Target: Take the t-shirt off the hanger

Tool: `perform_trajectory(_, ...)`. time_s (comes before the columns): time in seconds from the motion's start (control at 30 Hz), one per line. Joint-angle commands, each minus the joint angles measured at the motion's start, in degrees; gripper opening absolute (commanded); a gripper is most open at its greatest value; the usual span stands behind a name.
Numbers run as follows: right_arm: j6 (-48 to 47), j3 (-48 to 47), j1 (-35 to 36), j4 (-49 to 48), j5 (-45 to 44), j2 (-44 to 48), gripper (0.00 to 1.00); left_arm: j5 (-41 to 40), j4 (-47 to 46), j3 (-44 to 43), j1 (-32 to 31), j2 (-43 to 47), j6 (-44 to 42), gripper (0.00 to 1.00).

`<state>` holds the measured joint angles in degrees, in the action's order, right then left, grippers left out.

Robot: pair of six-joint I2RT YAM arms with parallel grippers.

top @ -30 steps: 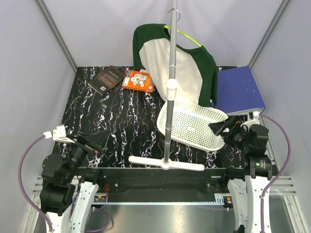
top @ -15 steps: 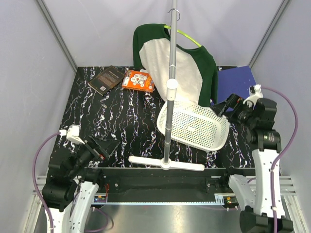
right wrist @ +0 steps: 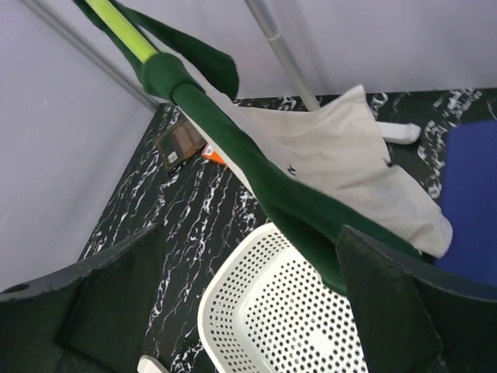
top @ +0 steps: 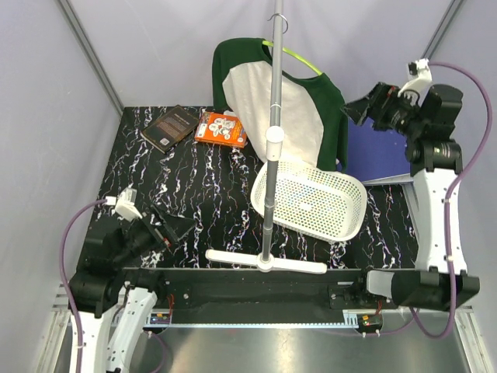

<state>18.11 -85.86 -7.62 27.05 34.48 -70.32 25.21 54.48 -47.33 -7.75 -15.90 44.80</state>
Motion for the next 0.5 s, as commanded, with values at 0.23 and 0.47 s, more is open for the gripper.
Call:
perform_trajectory(0.23,5.0,-14.1,0.1,-21.2,23.0,-15.9,0.67,5.2,-2.7,-6.6,0.4,-5.9,-1.6,0.99)
perform_trajectory(0.47,7.8,-19.3,5.0,-26.3,25.7,-21.2,0.66,5.7,-2.9,-7.6,0.4,-5.1,-0.8,0.99)
